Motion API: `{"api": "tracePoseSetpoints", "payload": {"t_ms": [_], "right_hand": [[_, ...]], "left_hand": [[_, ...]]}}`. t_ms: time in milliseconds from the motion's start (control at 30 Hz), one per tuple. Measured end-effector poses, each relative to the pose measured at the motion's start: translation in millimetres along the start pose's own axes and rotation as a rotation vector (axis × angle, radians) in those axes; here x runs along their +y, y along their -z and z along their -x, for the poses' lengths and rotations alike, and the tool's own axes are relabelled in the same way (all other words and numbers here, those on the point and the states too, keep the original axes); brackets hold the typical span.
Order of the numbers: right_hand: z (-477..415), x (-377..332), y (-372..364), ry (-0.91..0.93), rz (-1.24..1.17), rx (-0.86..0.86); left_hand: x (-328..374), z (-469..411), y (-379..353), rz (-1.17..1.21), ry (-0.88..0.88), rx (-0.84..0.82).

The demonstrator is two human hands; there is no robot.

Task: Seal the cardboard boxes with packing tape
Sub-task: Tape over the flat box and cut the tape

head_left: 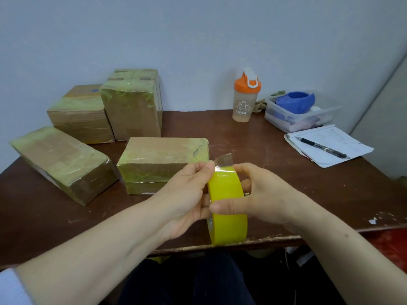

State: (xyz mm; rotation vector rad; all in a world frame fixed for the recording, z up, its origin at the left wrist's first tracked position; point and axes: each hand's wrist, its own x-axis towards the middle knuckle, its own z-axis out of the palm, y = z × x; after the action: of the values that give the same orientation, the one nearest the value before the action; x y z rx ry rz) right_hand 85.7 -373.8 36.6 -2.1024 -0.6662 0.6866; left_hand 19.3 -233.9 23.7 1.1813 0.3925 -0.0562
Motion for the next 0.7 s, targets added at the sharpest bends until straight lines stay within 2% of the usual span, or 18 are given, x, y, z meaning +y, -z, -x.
{"api": "tracePoseSetpoints", "payload": {"t_ms": [67,167,333,400,500,567,633,700], "right_hand": [[4,-2,9,0.060,-0.099,0.002],[3,-7,29,0.102,-0.138,0.059],[-36,2,54,-0.027,0.430,0.342],[-57,13,60,-0.048,0.615,0.346],[-85,30,60,-0.075,0.818,0.302],[-97,37,57,-0.089,0.843,0.263],[-104,40,52,-0.112,0.833,0.214],[-109,35,43,-0.092,0.895,0.223]], "left_hand": [[8,-4,-8,-0.096,-0.035,-0.009],[28,-14,-15,-0.473,-0.136,0.034],[57,-32,15,-0.824,-0.358,0.220],[60,-38,34,-1.069,-0.434,0.242],[57,-53,62,-1.636,-0.312,0.128],[57,-65,77,-1.908,-0.206,0.089],[58,-74,87,-1.952,-0.154,0.079],[58,-82,92,-1.934,-0.175,0.087]]}}
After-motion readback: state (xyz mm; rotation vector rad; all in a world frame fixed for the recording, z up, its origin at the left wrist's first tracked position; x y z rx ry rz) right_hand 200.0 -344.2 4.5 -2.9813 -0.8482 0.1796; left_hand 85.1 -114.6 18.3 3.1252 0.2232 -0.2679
